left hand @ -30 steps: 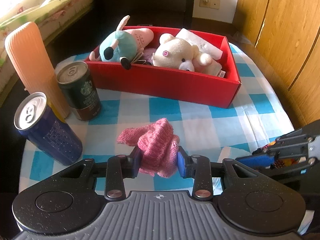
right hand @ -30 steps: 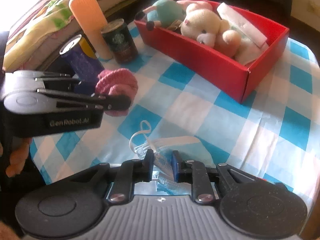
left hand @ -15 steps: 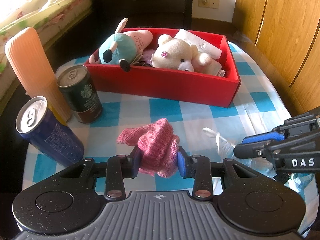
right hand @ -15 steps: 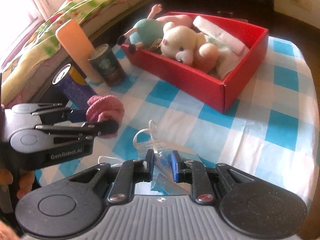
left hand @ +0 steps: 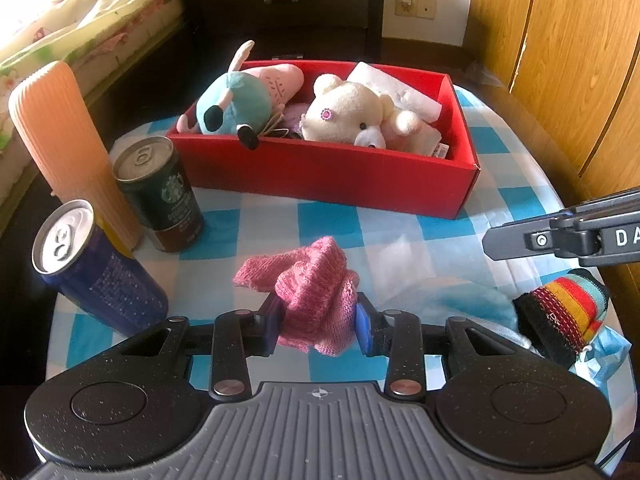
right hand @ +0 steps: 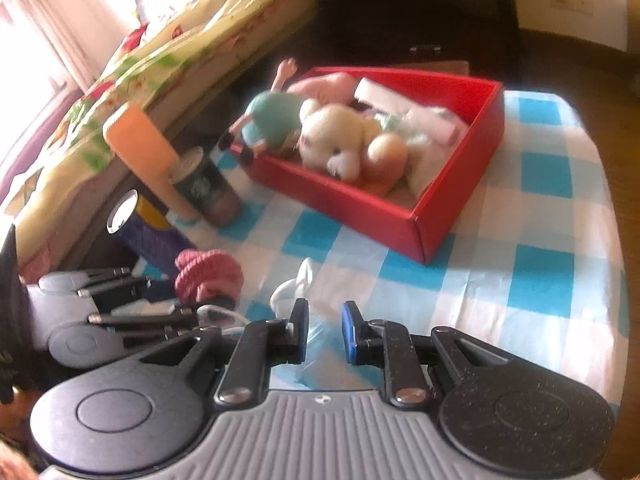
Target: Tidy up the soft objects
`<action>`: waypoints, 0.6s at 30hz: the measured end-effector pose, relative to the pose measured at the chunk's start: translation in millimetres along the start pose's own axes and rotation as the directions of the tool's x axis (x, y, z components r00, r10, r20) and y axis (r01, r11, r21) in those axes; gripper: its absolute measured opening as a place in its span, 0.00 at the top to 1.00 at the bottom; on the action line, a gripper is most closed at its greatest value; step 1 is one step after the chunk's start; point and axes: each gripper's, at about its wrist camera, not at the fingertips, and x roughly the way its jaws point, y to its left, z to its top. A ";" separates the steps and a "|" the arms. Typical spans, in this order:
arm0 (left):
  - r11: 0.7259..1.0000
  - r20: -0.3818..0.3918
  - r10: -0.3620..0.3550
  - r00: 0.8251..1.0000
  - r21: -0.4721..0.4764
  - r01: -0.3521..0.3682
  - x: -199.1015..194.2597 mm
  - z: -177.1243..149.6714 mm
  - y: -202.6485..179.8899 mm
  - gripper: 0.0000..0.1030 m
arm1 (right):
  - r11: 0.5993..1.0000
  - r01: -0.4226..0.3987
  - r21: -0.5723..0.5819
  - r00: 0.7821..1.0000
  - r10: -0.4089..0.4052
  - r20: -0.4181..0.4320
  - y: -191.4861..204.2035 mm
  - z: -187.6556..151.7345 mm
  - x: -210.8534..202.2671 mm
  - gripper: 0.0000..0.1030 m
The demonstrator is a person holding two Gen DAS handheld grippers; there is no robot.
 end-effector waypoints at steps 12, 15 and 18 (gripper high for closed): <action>0.998 -0.049 -0.055 0.997 -0.025 0.054 11.0 -5.8 1.7 0.62 | 0.946 0.033 -0.322 0.988 -0.079 -0.130 32.3 -23.2 40.7 0.34; 0.998 -0.072 -0.055 0.996 -0.044 0.052 16.8 -7.3 6.9 0.62 | 0.934 0.078 -0.348 0.981 -0.135 -0.141 32.5 -24.5 60.3 0.34; 0.998 -0.073 -0.050 0.996 -0.052 0.046 20.6 -8.8 10.1 0.59 | 0.946 0.115 -0.302 0.968 -0.176 -0.181 22.2 -25.0 72.9 0.37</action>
